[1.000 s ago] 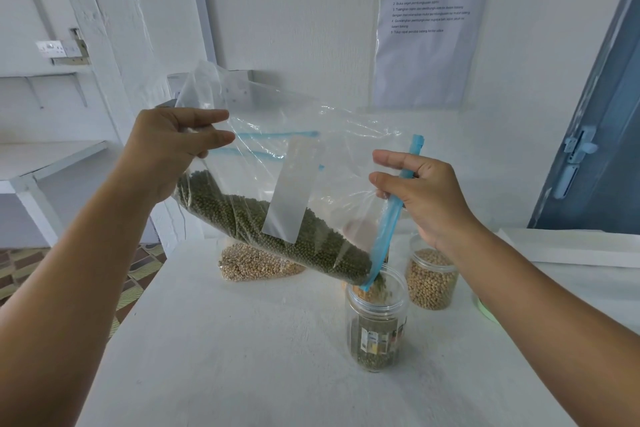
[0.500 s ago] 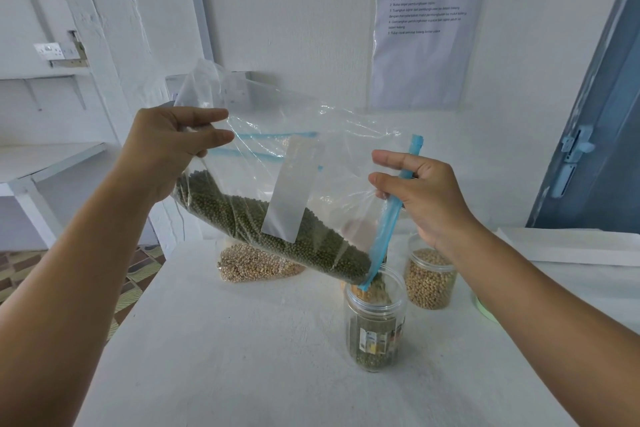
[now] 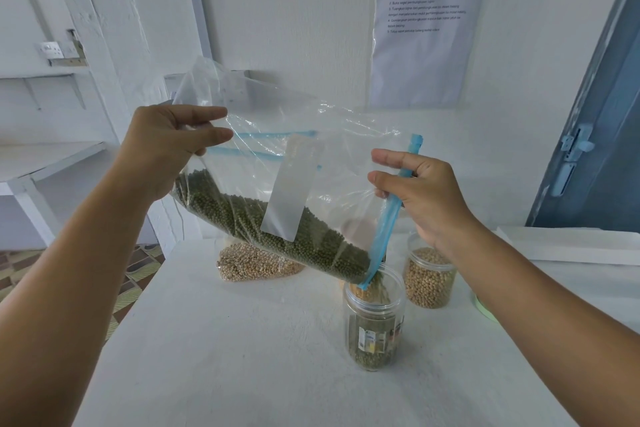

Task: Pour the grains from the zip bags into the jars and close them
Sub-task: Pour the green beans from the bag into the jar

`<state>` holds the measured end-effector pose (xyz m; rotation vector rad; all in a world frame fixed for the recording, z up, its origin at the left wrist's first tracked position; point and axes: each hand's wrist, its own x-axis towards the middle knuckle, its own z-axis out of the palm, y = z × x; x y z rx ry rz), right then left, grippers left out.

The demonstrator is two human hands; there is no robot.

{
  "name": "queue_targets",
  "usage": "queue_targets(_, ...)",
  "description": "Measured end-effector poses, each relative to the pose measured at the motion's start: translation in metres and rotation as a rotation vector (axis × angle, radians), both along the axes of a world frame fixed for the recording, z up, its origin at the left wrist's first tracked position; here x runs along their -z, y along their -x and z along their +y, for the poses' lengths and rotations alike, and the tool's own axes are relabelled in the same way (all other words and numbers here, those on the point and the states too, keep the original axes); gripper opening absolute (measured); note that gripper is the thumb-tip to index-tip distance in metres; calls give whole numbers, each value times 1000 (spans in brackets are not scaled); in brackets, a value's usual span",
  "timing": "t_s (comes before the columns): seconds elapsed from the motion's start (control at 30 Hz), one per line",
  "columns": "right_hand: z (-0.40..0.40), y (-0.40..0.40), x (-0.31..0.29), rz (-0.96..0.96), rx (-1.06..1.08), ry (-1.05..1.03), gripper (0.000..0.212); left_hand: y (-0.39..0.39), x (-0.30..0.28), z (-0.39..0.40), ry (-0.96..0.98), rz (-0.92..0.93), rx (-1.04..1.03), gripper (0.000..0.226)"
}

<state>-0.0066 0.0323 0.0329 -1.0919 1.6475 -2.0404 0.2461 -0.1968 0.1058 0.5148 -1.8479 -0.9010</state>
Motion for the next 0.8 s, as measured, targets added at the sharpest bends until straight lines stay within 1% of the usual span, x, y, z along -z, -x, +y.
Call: queue_targets(0.8, 0, -1, -1, -4, 8, -14, 37, -2, -2, -4, -42, 14, 41, 39)
